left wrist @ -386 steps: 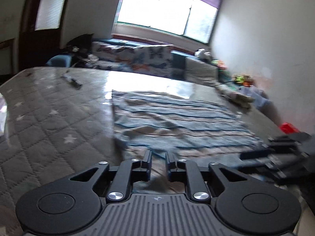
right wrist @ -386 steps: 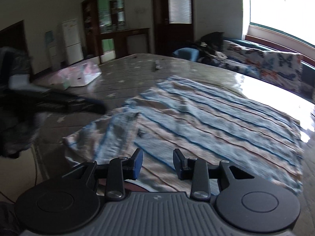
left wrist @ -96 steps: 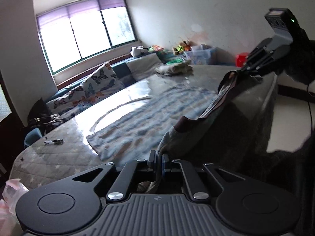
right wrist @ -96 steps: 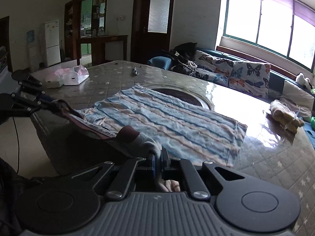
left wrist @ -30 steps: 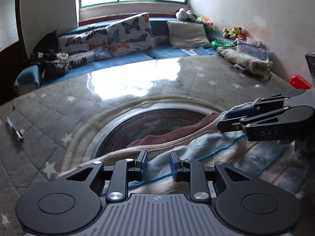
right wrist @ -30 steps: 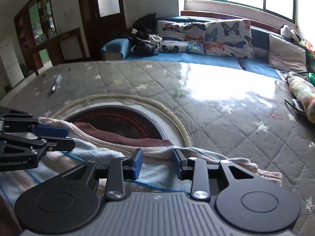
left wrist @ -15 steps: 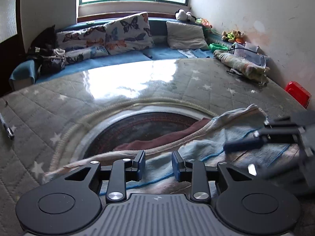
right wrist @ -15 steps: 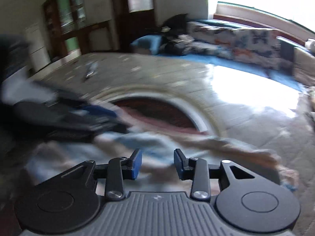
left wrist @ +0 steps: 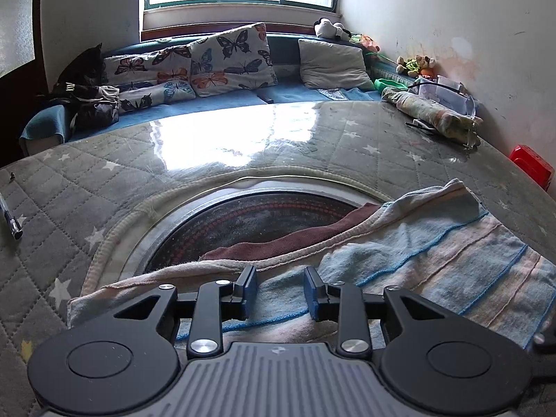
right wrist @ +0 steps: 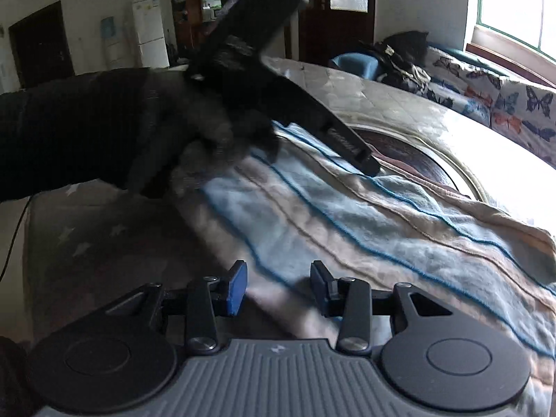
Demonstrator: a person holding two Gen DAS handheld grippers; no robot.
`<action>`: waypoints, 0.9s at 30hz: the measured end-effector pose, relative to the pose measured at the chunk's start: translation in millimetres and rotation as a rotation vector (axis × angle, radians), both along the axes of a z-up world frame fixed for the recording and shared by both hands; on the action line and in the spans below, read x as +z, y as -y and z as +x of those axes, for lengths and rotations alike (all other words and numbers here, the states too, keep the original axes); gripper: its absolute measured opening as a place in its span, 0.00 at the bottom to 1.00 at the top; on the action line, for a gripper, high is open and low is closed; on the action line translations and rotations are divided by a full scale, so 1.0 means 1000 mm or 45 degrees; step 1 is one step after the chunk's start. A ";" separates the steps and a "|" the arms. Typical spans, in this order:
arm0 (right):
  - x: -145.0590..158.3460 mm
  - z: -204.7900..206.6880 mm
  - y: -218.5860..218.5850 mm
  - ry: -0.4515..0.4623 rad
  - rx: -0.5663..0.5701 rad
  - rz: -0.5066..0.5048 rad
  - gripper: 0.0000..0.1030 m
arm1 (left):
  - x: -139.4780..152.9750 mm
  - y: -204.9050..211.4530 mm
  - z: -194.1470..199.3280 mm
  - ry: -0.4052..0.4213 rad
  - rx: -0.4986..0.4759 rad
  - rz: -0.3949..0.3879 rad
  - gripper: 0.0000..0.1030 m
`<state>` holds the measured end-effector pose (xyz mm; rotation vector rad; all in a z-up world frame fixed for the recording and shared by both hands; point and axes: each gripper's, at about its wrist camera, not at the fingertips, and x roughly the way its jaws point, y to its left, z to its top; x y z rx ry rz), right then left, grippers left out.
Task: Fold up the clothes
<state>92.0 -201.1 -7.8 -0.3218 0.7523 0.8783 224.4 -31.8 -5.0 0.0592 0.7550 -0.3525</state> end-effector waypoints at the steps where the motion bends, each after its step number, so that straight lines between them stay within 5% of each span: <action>1: 0.001 -0.003 0.002 -0.002 0.001 0.008 0.40 | 0.001 0.000 -0.001 0.000 0.008 -0.001 0.33; 11: 0.009 0.009 0.069 0.036 -0.409 0.082 0.45 | 0.010 -0.002 -0.050 0.088 -0.003 0.021 0.48; 16: 0.000 0.005 0.117 -0.013 -0.629 0.130 0.49 | 0.011 -0.005 -0.072 0.119 0.014 0.032 0.67; 27: 0.007 0.011 0.131 0.025 -0.684 0.208 0.62 | 0.010 -0.017 -0.112 0.170 0.062 0.044 0.83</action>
